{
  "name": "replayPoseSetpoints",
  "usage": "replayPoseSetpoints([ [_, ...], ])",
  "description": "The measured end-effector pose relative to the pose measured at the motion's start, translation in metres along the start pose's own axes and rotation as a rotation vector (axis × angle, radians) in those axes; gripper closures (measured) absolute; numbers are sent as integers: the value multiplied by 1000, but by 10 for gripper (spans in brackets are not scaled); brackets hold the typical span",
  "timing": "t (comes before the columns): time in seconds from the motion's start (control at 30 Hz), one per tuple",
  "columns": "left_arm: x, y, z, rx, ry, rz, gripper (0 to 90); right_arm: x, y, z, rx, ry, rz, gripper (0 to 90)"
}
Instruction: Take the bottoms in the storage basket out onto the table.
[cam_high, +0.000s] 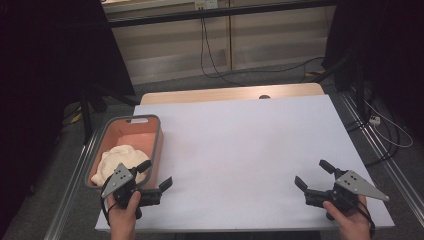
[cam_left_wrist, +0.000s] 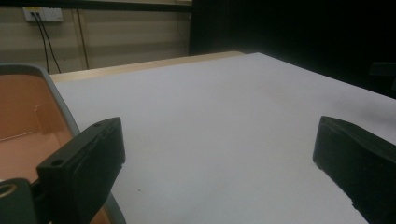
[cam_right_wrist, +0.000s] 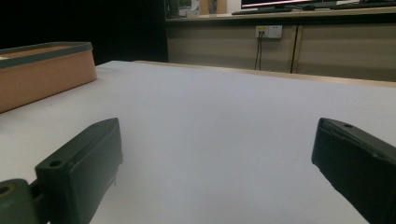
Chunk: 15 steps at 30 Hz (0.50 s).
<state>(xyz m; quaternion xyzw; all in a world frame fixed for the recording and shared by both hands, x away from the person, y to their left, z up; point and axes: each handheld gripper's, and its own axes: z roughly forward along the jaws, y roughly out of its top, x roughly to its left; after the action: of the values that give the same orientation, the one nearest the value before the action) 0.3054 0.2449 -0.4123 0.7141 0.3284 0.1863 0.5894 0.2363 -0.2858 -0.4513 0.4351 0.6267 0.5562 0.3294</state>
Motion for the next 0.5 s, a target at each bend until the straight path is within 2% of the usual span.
replayPoseSetpoints([
  [0.33, 0, 3, 0, 3, -1, -11, 25, -1, 0, -2, 1, -4, 0, 16],
  [0.43, -1, 6, 0, 3, -6, -1, 25, -1, 0, -3, 0, -1, -4, 17],
  [0.5, -2, 10, -1, -3, -4, -11, 25, -2, 1, -3, -4, 7, -9, 16],
])
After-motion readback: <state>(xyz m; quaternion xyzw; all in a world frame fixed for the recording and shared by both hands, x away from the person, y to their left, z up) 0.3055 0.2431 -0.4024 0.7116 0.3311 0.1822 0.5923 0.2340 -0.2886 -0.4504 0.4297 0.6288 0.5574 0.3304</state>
